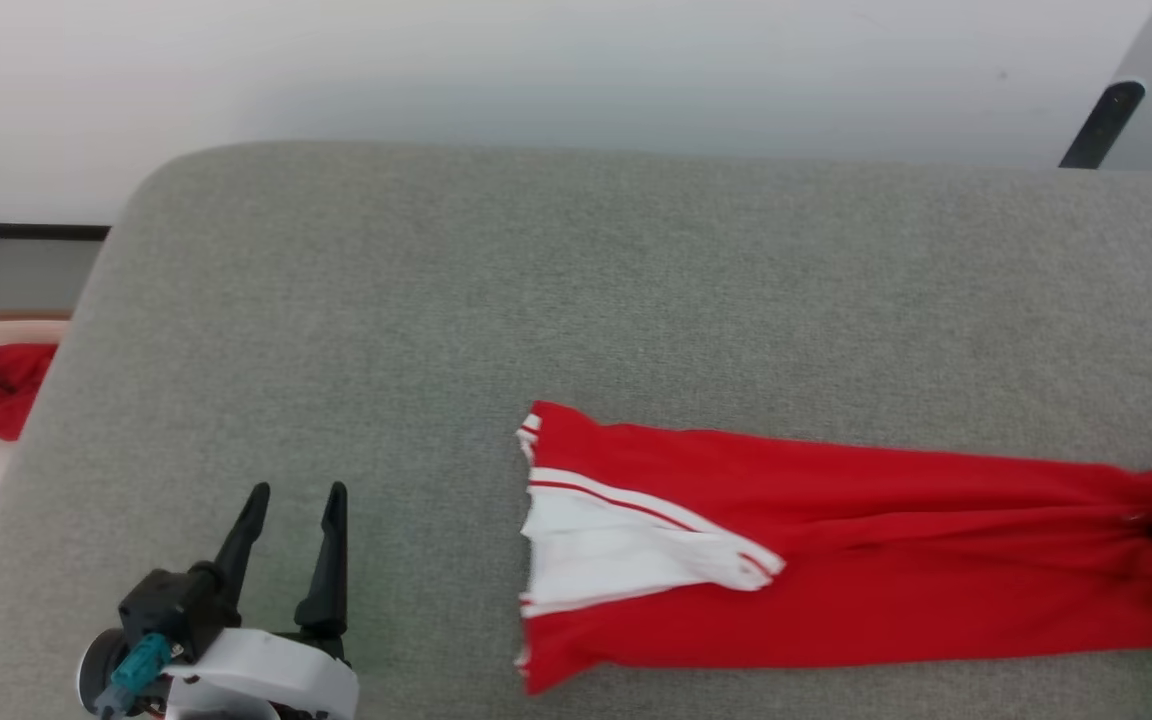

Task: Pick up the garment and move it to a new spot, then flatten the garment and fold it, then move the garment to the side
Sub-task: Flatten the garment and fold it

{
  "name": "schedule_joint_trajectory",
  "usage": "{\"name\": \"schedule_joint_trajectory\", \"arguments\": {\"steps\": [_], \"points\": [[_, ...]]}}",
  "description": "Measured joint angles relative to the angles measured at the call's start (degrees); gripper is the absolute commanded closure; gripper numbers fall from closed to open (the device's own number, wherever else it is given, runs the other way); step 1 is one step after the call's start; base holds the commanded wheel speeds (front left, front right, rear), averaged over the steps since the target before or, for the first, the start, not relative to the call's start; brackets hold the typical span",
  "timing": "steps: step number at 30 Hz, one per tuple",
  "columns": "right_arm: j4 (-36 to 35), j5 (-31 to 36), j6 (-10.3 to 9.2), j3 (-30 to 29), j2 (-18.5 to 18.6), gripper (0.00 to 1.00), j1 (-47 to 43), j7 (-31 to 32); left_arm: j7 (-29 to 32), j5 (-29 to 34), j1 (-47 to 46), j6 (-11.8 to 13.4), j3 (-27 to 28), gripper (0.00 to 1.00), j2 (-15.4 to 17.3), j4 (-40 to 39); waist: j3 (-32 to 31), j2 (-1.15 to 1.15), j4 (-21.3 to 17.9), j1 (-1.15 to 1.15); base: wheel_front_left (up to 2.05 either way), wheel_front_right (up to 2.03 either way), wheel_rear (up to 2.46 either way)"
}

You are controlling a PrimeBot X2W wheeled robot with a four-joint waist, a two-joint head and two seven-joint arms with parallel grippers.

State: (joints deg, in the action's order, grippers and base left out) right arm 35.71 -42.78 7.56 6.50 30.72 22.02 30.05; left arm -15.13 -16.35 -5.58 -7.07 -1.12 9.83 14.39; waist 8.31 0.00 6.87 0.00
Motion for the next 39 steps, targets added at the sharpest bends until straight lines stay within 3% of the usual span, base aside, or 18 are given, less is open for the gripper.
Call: {"name": "schedule_joint_trajectory", "arguments": {"steps": [5, 10, 14, 21, 32, 39], "points": [[0.38, 1.62, -0.01, -1.49, 5.02, 1.00, 0.03, -3.77, 0.00, -0.14, -0.20, -0.14, 0.75, 0.00, -0.29, 0.19, 1.21, 0.00, -1.29, 0.00, 0.00, 0.00, 0.00], [3.55, 3.28, -0.01, -7.81, 10.05, 1.00, -0.36, -8.59, 0.00, -0.21, -0.35, -0.26, 1.00, 0.00, -0.15, 0.18, 2.69, 0.00, -2.68, 0.00, 0.00, 0.00, 0.00], [5.09, 3.72, -0.02, -11.17, 11.20, 1.00, -1.05, -10.26, 0.00, -0.79, -0.37, -0.27, 0.85, 0.00, 0.02, -0.01, 3.25, 0.00, -3.76, 0.00, 0.00, 0.00, 0.00], [-2.34, 3.36, -0.03, -8.42, 6.04, 1.00, -3.87, -8.62, 0.00, -0.89, -0.32, -0.32, 0.18, 0.00, 0.11, 0.84, 2.31, 0.00, -4.56, 0.00, 0.00, 0.00, 0.00], [-29.82, -1.58, -0.03, 4.86, -2.78, 1.00, -7.65, 0.27, 0.00, -1.64, 0.95, -0.32, -0.01, 0.00, -0.84, 1.75, -0.23, 0.00, -4.49, 0.00, 0.00, 0.00, 0.00], [-35.52, -1.41, -0.04, 10.26, -6.83, 1.00, -6.97, 2.20, 0.00, -2.52, 0.96, -0.32, -0.36, 0.00, -1.88, 2.32, -0.29, 0.00, -2.43, 0.00, 0.00, 0.00, 0.00]]}}
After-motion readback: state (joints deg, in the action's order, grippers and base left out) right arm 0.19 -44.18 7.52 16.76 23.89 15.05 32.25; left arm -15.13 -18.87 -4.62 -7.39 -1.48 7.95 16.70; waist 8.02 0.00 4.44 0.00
